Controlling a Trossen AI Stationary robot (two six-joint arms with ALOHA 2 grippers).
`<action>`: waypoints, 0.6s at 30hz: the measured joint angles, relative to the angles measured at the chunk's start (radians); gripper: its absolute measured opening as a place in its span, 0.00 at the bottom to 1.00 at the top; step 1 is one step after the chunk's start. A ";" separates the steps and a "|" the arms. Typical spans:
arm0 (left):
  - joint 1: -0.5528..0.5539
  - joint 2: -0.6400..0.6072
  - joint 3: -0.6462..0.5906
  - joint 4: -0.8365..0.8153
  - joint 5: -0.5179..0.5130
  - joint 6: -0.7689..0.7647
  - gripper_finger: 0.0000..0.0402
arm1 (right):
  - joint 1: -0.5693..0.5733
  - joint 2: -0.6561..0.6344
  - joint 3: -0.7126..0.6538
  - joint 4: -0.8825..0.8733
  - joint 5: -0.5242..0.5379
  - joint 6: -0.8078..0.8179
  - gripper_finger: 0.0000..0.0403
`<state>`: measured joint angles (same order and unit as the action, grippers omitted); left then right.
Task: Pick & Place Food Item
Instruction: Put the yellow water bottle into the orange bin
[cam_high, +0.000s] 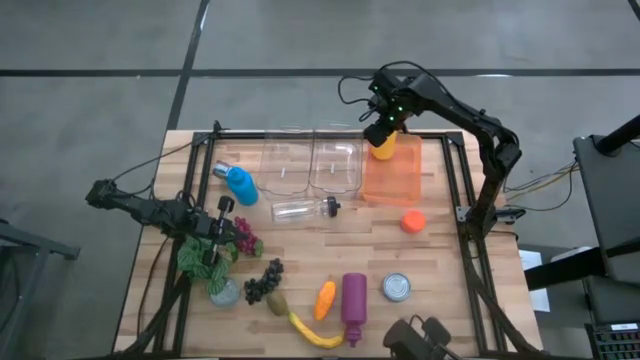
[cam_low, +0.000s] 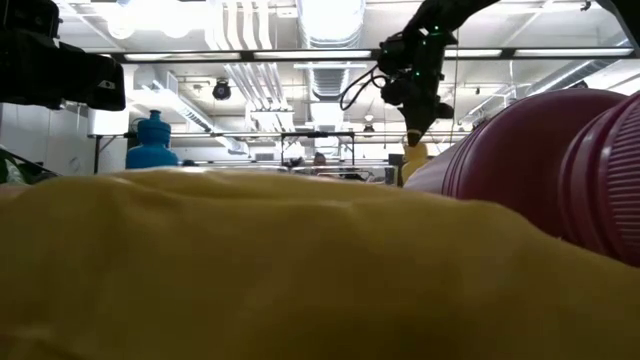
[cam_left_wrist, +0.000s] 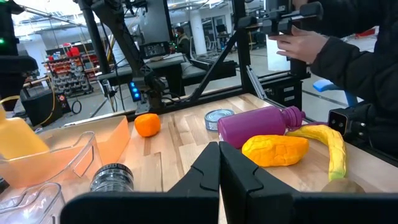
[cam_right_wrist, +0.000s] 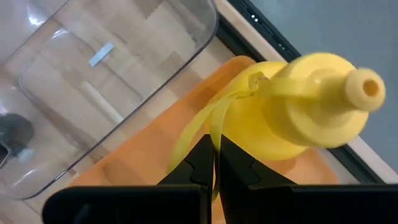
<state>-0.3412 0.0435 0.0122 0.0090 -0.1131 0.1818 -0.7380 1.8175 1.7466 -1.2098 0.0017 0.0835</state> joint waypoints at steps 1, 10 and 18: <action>0.000 0.000 0.000 0.000 0.000 0.000 0.00 | 0.002 0.000 0.000 -0.005 0.000 0.002 0.02; 0.000 0.000 0.000 0.000 0.000 0.000 0.00 | 0.026 0.000 0.000 -0.014 0.001 0.038 0.02; 0.000 0.000 0.000 0.000 0.000 0.000 0.00 | 0.031 -0.001 0.000 -0.014 0.001 0.037 0.02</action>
